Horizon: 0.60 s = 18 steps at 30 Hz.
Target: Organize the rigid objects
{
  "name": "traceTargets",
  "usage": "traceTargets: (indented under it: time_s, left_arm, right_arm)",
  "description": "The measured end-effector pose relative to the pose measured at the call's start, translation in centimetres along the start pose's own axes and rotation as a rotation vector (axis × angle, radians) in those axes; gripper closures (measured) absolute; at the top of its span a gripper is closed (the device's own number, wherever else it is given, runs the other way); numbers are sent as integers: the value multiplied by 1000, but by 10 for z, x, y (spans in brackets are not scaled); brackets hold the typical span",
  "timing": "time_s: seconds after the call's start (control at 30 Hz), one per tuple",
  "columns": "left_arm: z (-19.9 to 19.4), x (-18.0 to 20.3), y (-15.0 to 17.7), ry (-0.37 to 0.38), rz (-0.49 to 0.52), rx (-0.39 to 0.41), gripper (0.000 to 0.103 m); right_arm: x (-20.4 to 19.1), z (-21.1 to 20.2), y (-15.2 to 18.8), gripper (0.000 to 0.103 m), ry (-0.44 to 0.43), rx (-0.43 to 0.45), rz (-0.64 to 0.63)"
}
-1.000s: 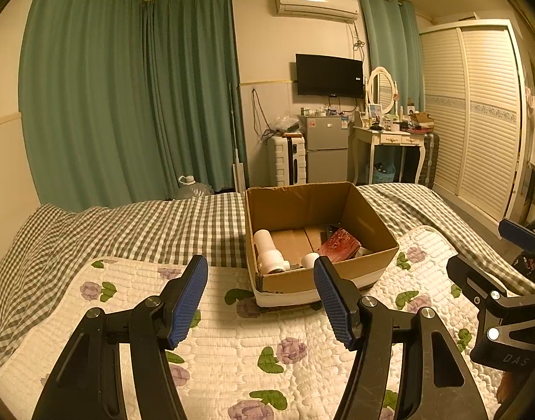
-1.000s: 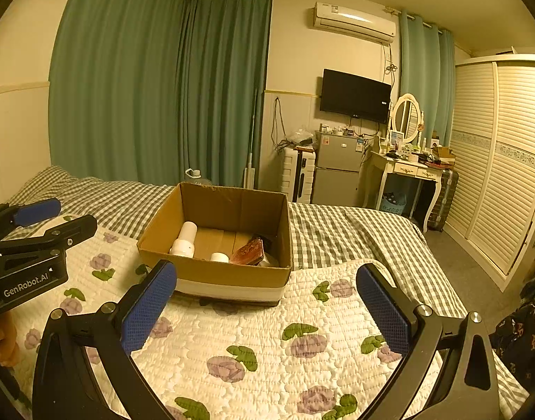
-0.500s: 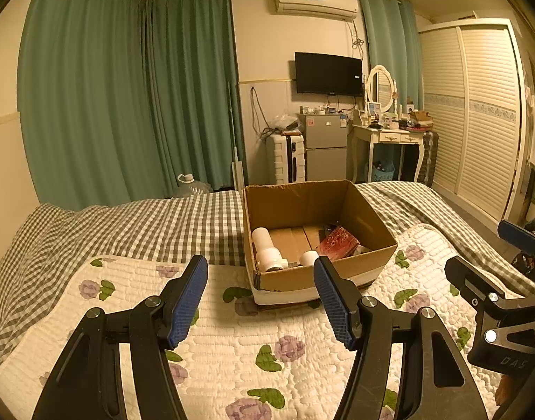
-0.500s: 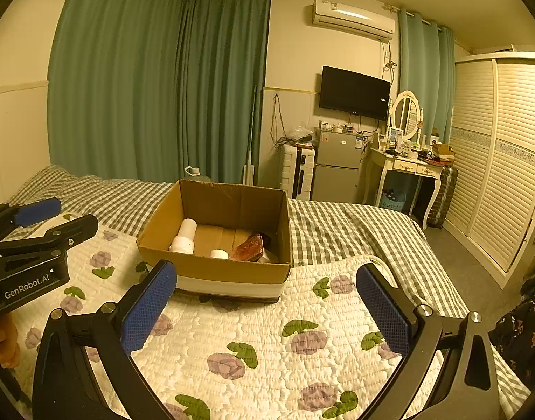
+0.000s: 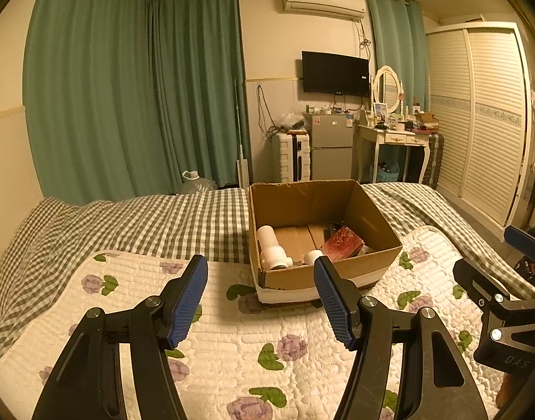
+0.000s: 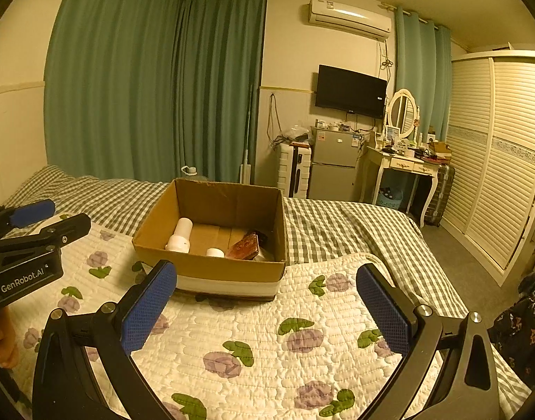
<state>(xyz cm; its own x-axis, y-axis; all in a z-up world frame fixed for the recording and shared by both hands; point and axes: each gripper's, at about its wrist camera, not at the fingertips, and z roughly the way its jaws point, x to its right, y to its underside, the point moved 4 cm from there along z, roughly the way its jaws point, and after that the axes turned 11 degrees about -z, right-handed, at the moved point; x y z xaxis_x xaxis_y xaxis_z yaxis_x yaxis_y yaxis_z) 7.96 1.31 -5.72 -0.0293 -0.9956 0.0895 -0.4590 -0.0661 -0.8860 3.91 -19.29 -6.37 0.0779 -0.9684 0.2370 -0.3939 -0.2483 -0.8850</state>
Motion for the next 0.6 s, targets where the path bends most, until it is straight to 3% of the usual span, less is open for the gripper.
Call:
traceTargets:
  time_s: [0.6]
  left_arm:
    - [5, 6, 8, 0, 16, -17, 37]
  right_arm:
    - [3, 5, 7, 0, 3, -23, 10]
